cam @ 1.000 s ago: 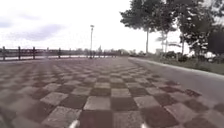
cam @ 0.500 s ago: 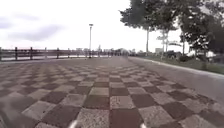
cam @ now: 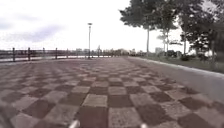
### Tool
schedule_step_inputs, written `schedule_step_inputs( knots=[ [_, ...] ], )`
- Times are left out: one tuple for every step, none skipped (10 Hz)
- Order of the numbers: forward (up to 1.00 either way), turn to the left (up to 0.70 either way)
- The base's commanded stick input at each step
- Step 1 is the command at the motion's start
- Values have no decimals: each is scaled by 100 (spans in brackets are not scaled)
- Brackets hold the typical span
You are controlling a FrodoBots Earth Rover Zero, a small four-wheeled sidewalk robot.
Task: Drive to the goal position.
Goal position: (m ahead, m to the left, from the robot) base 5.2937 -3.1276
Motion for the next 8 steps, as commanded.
schedule_step_inputs(
  knots=[
    [70, 5],
    [70, 22],
    [70, 28],
    [70, 1],
    [70, 0],
    [70, 0],
    [70, 0],
    [70, 0]
  ],
)
